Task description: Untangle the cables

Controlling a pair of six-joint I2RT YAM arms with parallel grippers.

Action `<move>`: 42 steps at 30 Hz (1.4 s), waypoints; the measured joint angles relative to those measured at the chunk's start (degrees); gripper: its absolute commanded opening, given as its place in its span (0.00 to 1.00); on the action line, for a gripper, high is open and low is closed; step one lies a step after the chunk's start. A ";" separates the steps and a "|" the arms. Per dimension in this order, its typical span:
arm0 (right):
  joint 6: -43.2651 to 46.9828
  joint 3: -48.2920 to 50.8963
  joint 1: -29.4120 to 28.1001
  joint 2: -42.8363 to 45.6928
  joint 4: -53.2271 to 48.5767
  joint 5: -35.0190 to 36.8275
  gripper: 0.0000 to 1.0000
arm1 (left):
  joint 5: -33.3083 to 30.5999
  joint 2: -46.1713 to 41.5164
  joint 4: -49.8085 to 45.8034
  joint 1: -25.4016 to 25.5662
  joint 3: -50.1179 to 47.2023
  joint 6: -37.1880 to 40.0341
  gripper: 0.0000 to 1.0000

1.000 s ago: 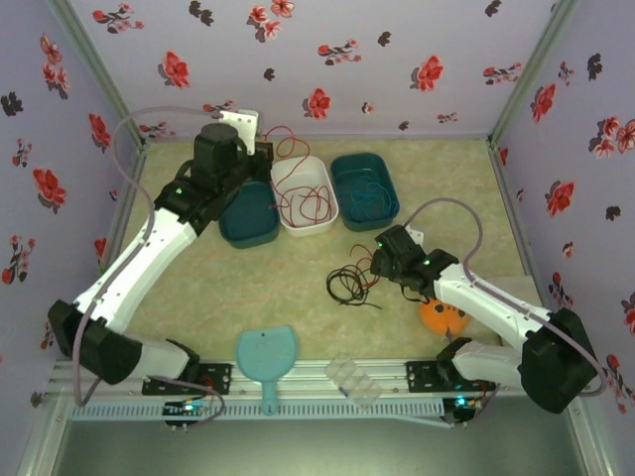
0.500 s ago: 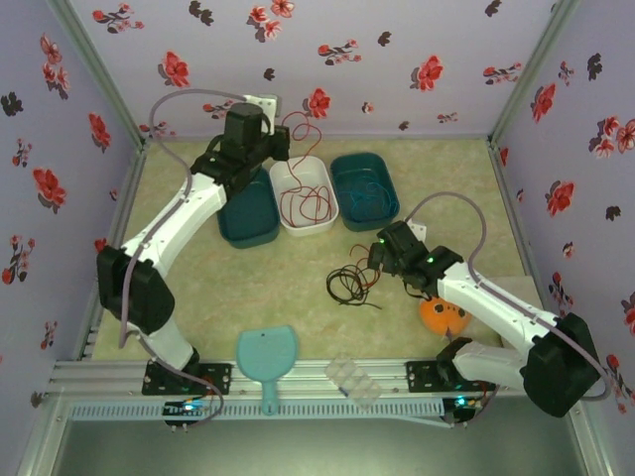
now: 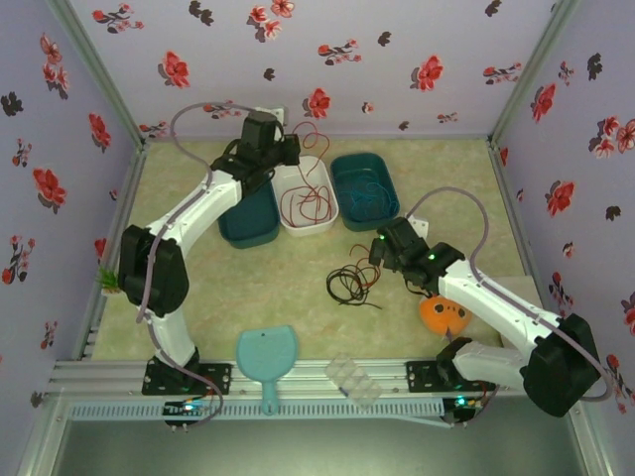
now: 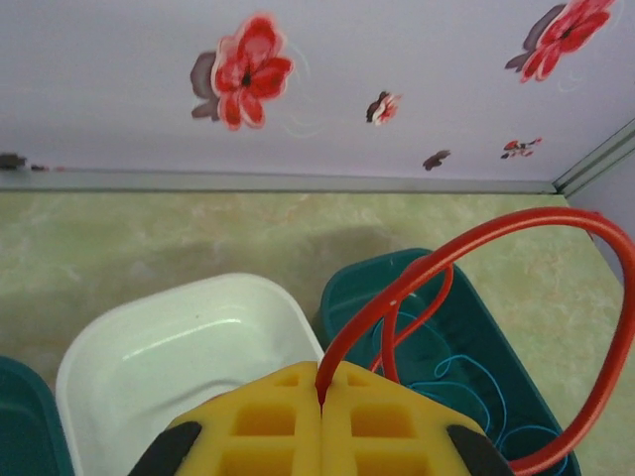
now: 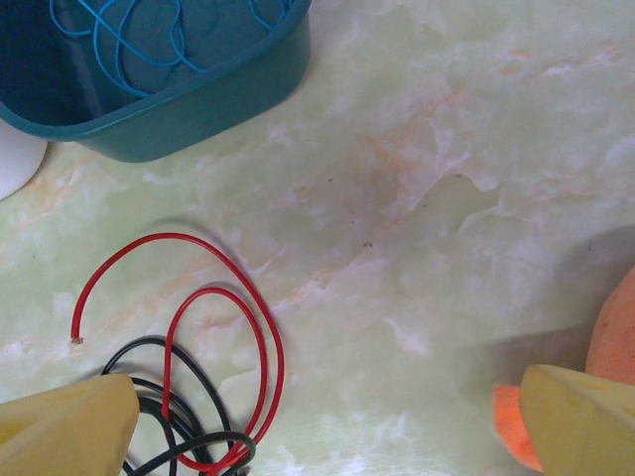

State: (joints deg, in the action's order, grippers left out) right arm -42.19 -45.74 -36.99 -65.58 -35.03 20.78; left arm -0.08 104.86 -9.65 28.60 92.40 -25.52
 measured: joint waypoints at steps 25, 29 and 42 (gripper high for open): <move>0.00 -3.50 0.00 -1.51 -2.78 0.26 0.99 | -1.46 19.85 -19.63 -1.88 15.41 1.99 0.05; 0.00 -4.24 0.00 -3.10 -2.86 0.22 0.99 | -2.56 22.56 -23.08 -1.88 19.26 3.63 0.17; 0.20 -5.49 0.00 -6.99 -2.69 -1.09 0.98 | -5.31 23.78 -27.50 -1.88 22.21 6.86 0.29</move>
State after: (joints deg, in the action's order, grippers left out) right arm -42.00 -51.22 -36.99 -72.58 -37.71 19.68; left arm -5.39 128.64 -37.15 26.72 114.61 -18.65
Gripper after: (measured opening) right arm 0.983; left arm 0.305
